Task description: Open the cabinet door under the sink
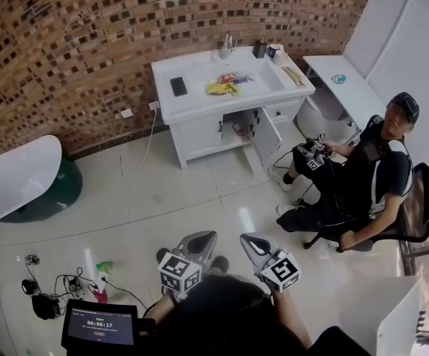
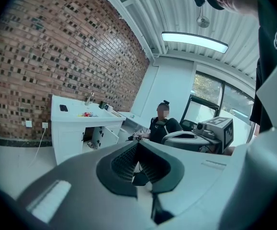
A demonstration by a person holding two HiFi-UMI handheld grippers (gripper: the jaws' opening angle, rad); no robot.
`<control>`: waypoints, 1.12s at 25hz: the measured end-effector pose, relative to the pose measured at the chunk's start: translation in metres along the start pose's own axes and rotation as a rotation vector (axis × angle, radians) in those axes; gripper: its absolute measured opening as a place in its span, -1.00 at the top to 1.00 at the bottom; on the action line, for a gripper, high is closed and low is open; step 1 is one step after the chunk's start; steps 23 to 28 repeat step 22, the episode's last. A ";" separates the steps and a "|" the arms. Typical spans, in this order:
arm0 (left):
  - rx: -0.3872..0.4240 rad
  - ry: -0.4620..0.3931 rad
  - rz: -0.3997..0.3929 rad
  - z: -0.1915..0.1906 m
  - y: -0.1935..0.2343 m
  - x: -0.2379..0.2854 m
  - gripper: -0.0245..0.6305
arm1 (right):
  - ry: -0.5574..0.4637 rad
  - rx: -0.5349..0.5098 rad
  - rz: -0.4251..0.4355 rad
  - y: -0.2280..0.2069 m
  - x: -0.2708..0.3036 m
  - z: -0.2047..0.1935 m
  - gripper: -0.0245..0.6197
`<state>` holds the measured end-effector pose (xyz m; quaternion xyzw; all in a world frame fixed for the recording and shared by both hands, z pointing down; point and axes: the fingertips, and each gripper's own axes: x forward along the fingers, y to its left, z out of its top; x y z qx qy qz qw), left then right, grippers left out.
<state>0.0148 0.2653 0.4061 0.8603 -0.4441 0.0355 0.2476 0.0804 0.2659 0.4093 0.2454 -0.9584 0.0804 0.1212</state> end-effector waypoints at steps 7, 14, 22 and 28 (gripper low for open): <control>0.008 -0.002 0.006 0.004 0.005 0.001 0.88 | 0.001 -0.012 0.000 -0.003 0.003 0.001 0.95; 0.011 0.006 0.002 0.002 0.003 0.001 0.88 | 0.007 -0.007 -0.009 -0.003 0.001 -0.002 0.95; 0.013 0.004 0.000 0.003 0.002 0.004 0.88 | 0.009 -0.012 -0.011 -0.005 0.001 -0.001 0.95; 0.013 0.004 0.000 0.003 0.002 0.004 0.88 | 0.009 -0.012 -0.011 -0.005 0.001 -0.001 0.95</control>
